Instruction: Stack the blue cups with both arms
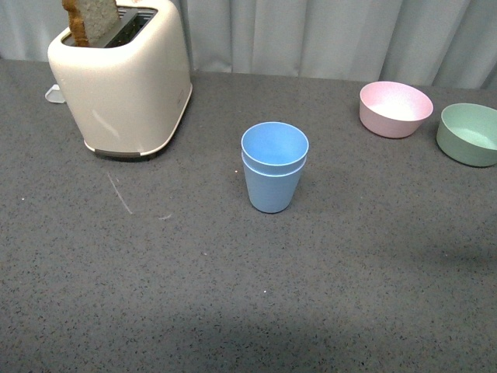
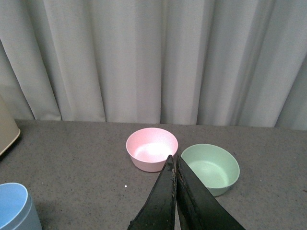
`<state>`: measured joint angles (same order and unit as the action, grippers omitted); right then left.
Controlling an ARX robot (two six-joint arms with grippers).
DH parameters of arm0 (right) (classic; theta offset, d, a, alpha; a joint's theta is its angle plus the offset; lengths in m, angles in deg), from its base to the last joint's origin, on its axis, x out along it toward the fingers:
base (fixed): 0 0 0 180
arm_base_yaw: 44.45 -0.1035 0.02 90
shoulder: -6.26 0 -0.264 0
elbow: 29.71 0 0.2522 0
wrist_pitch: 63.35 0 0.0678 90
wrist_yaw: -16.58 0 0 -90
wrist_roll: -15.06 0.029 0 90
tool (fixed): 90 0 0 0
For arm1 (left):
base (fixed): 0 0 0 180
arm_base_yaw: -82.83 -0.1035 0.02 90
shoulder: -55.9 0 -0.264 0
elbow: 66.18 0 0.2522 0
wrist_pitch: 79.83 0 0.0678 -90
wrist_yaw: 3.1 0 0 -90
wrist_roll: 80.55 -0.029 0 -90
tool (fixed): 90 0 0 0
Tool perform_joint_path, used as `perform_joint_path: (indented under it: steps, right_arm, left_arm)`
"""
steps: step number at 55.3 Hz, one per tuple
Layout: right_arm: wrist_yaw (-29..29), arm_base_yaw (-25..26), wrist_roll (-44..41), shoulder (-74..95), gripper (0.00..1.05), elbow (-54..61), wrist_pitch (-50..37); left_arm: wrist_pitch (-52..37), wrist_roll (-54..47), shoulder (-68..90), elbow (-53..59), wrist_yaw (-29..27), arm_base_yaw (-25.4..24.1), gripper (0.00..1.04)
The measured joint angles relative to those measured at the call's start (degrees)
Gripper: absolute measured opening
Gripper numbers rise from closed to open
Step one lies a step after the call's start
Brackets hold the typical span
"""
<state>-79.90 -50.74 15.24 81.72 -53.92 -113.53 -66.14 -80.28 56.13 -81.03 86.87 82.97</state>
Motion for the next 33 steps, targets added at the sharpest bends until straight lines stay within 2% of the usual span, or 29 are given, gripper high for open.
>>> perform_joint_path:
  steps: [9,12,14,33]
  right_arm:
    - [2.10,1.70,0.00,-9.75,0.01,4.48,5.22]
    - [5.68,4.09,-0.02,-13.09,0.01,5.68,7.50]
    - [6.08,4.92,-0.02,-14.53,0.01,6.12,8.48]
    - [6.38,6.14,0.00,-33.27,0.01,9.66,23.30]
  left_arm:
    - [0.00,0.00,0.00,0.00,0.00,0.00,0.98]
    - [0.00,0.00,0.00,0.00,0.00,0.00,0.98]
    - [0.00,0.00,0.00,0.00,0.00,0.02,0.98]
    - [0.00,0.00,0.00,0.00,0.00,0.00,0.98]
